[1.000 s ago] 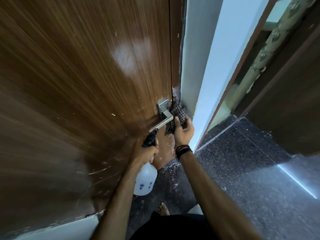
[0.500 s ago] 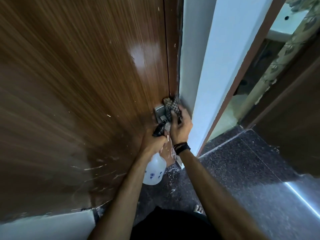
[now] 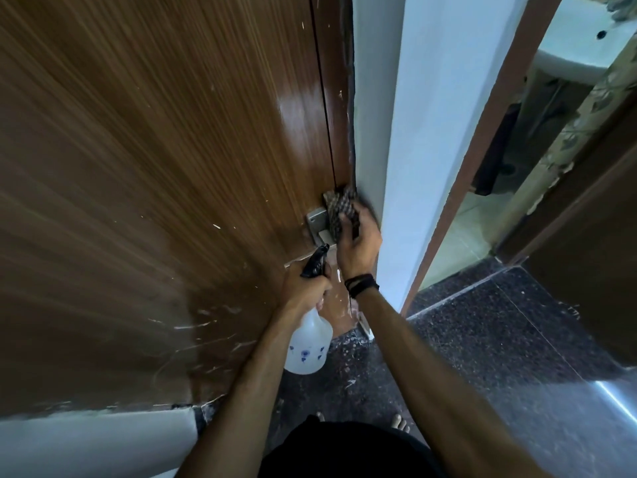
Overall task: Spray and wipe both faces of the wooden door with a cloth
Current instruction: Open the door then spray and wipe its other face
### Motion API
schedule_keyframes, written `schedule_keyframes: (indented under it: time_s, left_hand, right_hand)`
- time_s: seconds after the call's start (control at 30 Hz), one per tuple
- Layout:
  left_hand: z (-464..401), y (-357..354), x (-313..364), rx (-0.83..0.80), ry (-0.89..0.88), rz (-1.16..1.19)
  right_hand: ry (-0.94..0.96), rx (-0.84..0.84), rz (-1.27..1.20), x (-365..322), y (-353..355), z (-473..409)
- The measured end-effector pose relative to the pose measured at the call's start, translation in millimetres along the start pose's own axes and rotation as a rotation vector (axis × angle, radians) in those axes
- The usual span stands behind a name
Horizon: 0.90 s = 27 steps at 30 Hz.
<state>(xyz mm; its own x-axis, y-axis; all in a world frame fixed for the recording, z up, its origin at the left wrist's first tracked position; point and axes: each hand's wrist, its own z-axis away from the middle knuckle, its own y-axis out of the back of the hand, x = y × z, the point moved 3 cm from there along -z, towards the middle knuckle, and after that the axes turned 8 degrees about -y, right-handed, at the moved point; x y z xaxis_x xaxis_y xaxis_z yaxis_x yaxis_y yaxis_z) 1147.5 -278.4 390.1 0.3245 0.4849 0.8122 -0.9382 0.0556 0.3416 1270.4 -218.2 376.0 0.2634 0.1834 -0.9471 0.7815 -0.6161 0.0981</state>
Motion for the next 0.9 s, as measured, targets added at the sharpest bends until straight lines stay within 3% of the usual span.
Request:
schedule_keyframes:
  time_s: [0.1,0.33,0.47,0.6,0.67,0.73,0.83,0.9]
  left_hand:
    - [-0.7,0.5,-3.5,0.001,0.020,0.007]
    - [9.0,3.0,-3.5,0.013,-0.026,0.095]
    - [10.0,12.5,-8.4,0.076,-0.047,0.131]
    - [13.9,24.7,-15.8,0.088,-0.053,0.185]
    - [14.1,31.4,-22.7,0.116,-0.037,0.208]
    - [14.2,35.6,-23.8,0.116,-0.045,0.223]
    - [15.1,36.9,-26.1,0.098,-0.074,0.238]
    - [18.4,37.2,-27.9,0.102,-0.080,0.263]
  right_hand:
    - [0.094,-0.002,0.014,-7.2,-4.9,-4.0]
    - [-0.258,-0.204,0.153,54.4,0.7,24.6]
    - [0.079,-0.118,0.157,-3.7,11.0,20.3]
    - [0.373,-0.614,0.529,-38.7,-12.8,18.1]
    - [0.453,-0.713,0.629,-34.2,-23.1,25.1]
    - [0.471,-0.686,0.565,-31.1,-24.2,28.1]
    - [0.389,-0.477,0.477,-25.1,-12.2,35.8]
    - [0.196,-0.318,0.369,-13.5,-1.2,52.3]
